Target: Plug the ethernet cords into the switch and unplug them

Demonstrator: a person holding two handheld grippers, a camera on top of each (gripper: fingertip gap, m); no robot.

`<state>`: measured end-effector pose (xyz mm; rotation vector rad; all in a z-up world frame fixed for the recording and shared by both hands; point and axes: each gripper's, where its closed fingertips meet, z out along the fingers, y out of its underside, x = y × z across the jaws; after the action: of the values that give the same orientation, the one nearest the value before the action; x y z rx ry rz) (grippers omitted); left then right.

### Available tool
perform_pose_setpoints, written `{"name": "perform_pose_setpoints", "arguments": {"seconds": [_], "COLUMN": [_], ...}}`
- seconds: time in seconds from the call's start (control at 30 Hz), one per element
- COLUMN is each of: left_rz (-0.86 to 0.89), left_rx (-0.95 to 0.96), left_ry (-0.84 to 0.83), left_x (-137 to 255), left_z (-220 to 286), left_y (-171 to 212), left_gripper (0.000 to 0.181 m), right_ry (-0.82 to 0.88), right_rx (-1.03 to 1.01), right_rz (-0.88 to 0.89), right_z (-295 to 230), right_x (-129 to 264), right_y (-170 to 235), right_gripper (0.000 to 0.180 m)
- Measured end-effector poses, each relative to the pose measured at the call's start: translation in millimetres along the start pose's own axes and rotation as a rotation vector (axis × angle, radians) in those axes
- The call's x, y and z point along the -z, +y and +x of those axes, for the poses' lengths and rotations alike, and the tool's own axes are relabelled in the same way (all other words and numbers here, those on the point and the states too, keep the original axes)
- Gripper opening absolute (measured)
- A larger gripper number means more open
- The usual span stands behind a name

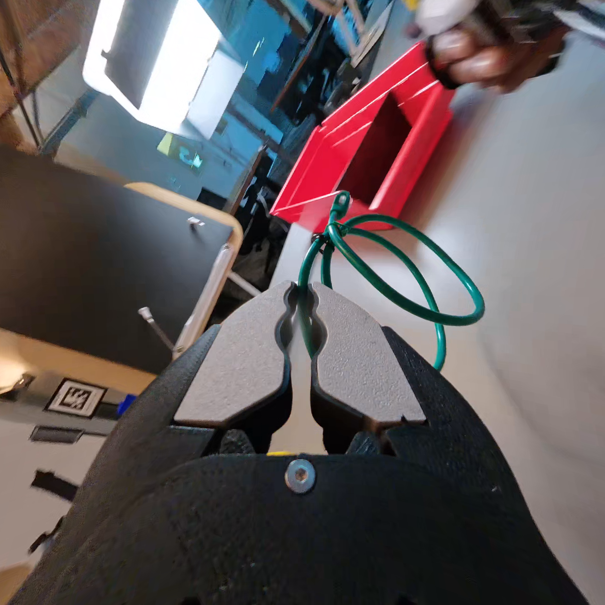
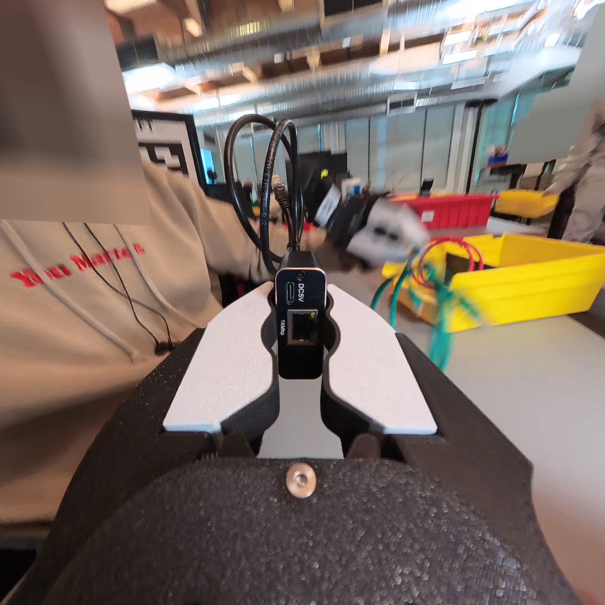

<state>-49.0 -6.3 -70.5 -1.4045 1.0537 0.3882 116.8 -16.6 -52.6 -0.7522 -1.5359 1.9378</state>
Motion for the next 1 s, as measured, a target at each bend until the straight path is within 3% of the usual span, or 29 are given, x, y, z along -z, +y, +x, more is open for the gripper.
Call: {"name": "perform_pose_setpoints", "arguments": {"seconds": [0.1, 0.23, 0.37, 0.53, 0.67, 0.8, 0.93, 1.0], "left_rz": [0.048, 0.063, -0.098, -0.305, -0.399, -0.512, -0.536, -0.528], "left_rx": [0.074, 0.31, 0.711, 1.031, 1.068, 0.96, 0.807, 0.768], "left_ry": [0.089, 0.244, 0.413, 0.311, 0.276, 0.34, 0.305, 0.313], "left_x": [8.3, 40.8, 74.8, 90.7, 72.5, 43.4, 26.0, 22.0], "left_z": [51.0, 79.6, 87.6, 80.9, 87.6, 106.3, 108.9, 109.7], "left_y": [-1.1, -4.7, 28.4, 78.4, 92.2, 103.0, 106.3, 104.7], "left_gripper": [0.006, 0.007, 0.033, 0.029, 0.03, 0.037, 0.008, 0.007], "right_ry": [0.034, 0.069, 0.087, 0.099, 0.108, 0.118, 0.119, 0.116], "right_rx": [0.0, -0.019, -0.032, -0.037, -0.053, -0.054, -0.055, -0.062], "right_rz": [0.038, 0.045, 0.019, 0.006, 0.008, -0.004, -0.008, -0.007], "right_z": [5.3, 15.5, 20.6, 23.5, 27.4, 28.5, 29.2, 30.3], "right_x": [10.3, 13.9, 11.6, 10.6, 12.0, 13.7, 15.4, 15.9], "right_y": [-8.2, -5.1, 2.6, 6.1, 9.2, 12.2, 13.1, 14.2], "right_gripper": [0.024, 0.024, 0.024, 0.024, 0.024, 0.024, 0.024, 0.024]}}
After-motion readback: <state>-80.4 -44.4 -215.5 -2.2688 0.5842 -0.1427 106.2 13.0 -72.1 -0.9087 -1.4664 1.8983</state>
